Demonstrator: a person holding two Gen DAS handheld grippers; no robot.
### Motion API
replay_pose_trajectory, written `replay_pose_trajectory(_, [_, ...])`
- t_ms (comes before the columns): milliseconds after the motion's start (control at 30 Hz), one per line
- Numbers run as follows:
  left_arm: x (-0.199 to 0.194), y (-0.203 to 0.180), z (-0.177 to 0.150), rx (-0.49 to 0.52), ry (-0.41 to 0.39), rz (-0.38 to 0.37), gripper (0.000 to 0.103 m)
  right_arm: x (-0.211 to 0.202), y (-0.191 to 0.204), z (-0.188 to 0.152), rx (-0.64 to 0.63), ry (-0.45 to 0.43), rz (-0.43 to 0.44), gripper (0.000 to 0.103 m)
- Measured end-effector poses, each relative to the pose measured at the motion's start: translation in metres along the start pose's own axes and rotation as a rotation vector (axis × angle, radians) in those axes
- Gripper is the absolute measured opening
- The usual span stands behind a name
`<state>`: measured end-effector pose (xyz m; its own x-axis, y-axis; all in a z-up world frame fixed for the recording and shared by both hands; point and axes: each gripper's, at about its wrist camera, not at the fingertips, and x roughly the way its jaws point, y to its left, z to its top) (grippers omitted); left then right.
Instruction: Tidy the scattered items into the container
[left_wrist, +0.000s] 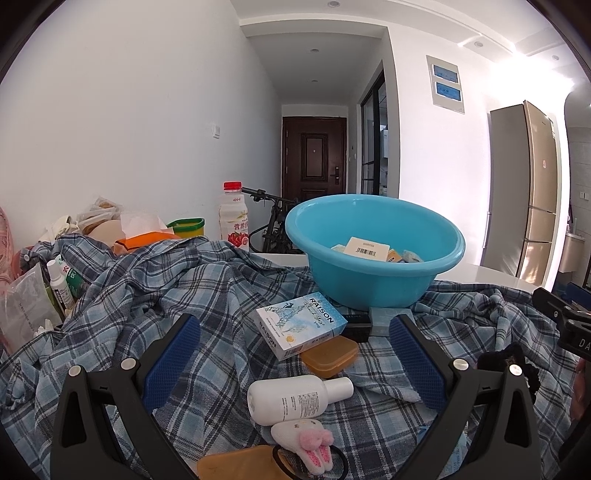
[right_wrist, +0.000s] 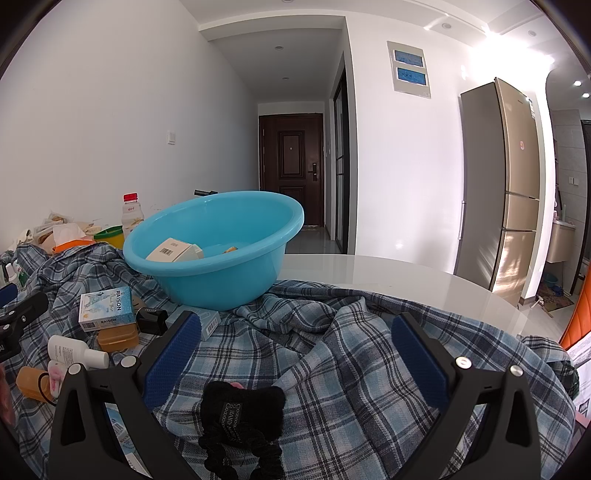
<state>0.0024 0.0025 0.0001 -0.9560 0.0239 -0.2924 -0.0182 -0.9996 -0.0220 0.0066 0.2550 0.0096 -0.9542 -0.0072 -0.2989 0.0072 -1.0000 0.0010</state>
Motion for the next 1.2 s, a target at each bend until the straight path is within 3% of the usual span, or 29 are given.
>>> replay_pose_trajectory(400, [-0.001,0.003,0.0,-0.008,-0.005,0.035,0.103,0.0,0.0,0.0,0.0,0.0,0.0,0.103])
replay_pose_trajectory(833, [-0.001,-0.001,0.001,0.008,-0.005,0.026,0.103,0.0,0.001,0.001,0.0,-0.002,-0.011,0.103])
replay_pose_trajectory(933, [-0.001,-0.004,0.003,0.027,0.007,0.019,0.103,0.001,0.0,0.0,0.008,0.003,-0.008,0.103])
replay_pose_trajectory(1067, [0.0,-0.006,0.015,0.011,0.062,-0.017,0.103,-0.003,-0.003,0.011,0.037,0.077,0.036,0.103])
replay_pose_trajectory(1200, [-0.004,-0.003,0.03,-0.032,0.079,-0.05,0.103,-0.014,-0.003,0.027,0.034,0.058,0.041,0.103])
